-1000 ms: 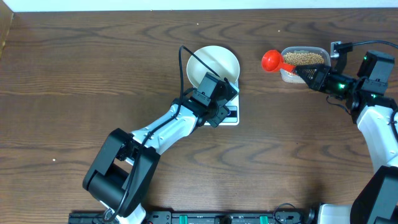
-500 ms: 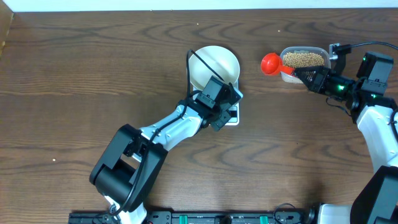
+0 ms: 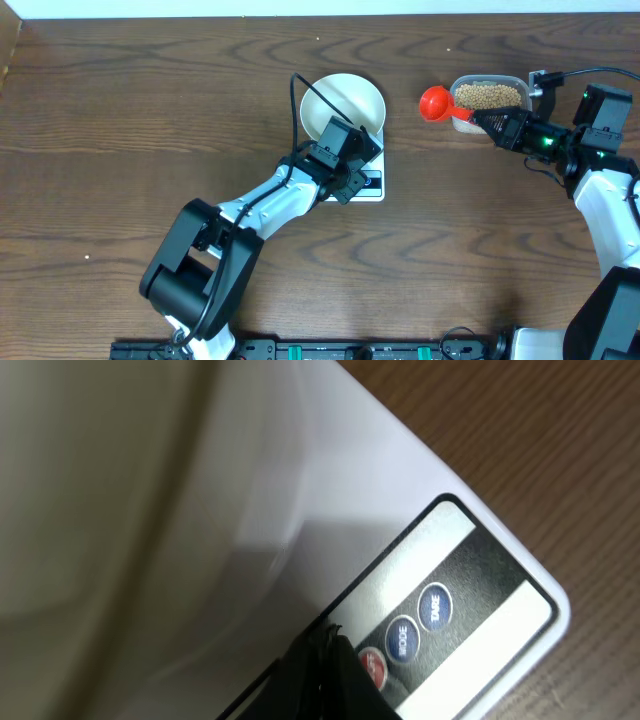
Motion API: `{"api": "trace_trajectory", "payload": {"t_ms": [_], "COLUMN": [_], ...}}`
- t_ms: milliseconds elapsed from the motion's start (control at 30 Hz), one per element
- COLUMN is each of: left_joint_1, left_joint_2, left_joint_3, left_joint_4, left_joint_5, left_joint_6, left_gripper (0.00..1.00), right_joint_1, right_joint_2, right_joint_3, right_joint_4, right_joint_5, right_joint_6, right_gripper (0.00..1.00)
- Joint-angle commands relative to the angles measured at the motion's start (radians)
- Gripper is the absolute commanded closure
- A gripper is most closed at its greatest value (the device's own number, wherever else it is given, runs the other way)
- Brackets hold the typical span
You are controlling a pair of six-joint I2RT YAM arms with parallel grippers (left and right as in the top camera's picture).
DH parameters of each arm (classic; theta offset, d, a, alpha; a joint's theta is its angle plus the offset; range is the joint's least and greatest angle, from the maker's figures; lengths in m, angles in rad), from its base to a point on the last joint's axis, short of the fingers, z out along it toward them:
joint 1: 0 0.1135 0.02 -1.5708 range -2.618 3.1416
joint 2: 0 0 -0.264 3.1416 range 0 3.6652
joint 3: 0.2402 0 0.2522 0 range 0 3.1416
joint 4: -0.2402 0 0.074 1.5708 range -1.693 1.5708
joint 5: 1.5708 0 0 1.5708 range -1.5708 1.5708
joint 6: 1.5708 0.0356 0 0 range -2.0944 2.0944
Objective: Scoop item into bowl and weigh 50g on scale
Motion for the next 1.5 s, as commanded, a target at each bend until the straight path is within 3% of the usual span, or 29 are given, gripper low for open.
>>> {"api": "trace_trajectory", "payload": {"t_ms": [0, 533, 700, 867, 1133, 1367, 1467], "left_joint_1": [0.007, 0.009, 0.009, 0.022, 0.198, 0.331, 0.343], "left_joint_2": [-0.062, -0.381, -0.418, -0.409, -0.369, -0.312, -0.311], "left_joint_3": [-0.005, -0.005, -0.005, -0.006, -0.006, -0.006, -0.005], "left_joint_4": [-0.011, -0.157, -0.172, -0.037, 0.27, 0.326, 0.293], "left_joint_5": [-0.018, -0.026, -0.166, -0.336, -0.348, -0.348, -0.347], "left_joint_6": [0.012, -0.097, -0.151, -0.164, -0.165, -0.167, -0.283], "left_gripper": [0.93, 0.93, 0.93, 0.93, 0.93, 0.93, 0.93], "right_joint_1": [-0.007, -0.007, -0.007, -0.007, -0.007, -0.06, -0.105], "right_joint_2": [-0.012, -0.012, -0.012, -0.012, -0.012, -0.012, -0.012], "right_joint_3": [0.012, 0.012, 0.012, 0.012, 0.012, 0.012, 0.012], "right_joint_4": [-0.002, -0.002, -0.001, 0.007, 0.143, 0.299, 0.291], "right_joint_5": [-0.006, -0.014, -0.013, 0.028, 0.029, 0.028, 0.003], "right_joint_6": [-0.016, -0.016, -0.016, -0.016, 0.031, 0.173, 0.223], "right_gripper": [0.99, 0.99, 0.99, 0.99, 0.99, 0.99, 0.99]}}
